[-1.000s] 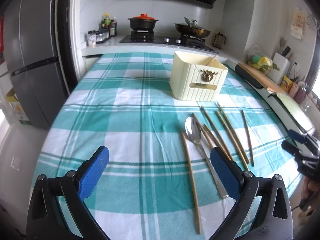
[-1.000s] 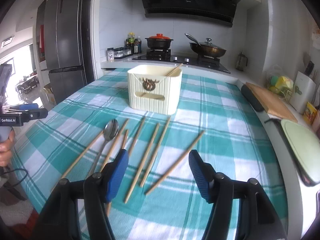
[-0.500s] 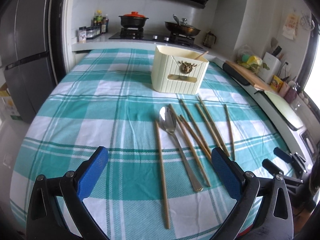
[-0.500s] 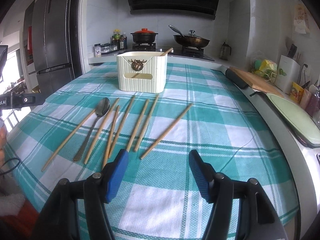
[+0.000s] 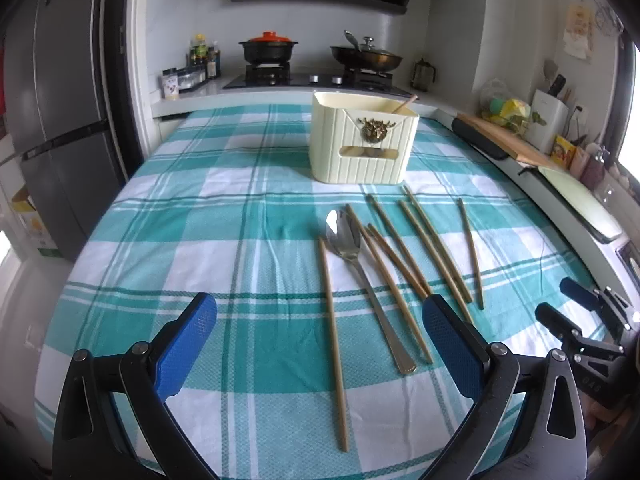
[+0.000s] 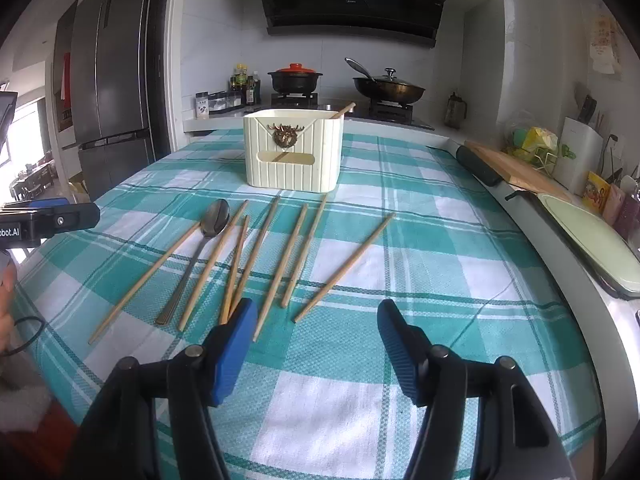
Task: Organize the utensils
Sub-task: 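Withdraw both open tools from the caddy back over the utensils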
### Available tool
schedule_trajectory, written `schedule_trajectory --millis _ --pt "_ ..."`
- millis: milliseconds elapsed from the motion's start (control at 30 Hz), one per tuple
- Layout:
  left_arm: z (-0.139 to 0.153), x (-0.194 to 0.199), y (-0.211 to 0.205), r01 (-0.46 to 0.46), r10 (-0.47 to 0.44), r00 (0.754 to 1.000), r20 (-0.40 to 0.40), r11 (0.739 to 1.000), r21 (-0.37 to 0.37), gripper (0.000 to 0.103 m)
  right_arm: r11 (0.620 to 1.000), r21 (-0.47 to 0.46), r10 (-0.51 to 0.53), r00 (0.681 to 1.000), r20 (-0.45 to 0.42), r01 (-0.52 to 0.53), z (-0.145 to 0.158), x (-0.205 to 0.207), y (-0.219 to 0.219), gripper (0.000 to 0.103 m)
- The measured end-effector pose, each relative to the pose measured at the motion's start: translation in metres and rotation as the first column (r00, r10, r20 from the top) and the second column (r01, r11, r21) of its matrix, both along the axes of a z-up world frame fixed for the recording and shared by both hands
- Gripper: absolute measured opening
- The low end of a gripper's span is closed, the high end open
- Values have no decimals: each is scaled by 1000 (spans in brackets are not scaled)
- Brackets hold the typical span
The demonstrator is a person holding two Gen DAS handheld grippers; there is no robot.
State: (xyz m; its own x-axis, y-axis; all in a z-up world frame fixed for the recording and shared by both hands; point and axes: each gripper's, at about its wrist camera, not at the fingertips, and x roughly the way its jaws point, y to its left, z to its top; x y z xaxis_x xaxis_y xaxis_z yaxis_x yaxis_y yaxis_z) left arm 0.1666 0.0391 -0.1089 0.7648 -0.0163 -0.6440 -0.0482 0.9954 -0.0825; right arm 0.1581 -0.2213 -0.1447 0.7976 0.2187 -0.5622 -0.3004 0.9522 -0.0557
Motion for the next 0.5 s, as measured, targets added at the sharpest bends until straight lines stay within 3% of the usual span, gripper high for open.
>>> schedule_trajectory --millis 500 --pt "3 8 31 -98 99 995 10 995 -29 102 1000 5 -28 1000 4 28 0 1 -5 64"
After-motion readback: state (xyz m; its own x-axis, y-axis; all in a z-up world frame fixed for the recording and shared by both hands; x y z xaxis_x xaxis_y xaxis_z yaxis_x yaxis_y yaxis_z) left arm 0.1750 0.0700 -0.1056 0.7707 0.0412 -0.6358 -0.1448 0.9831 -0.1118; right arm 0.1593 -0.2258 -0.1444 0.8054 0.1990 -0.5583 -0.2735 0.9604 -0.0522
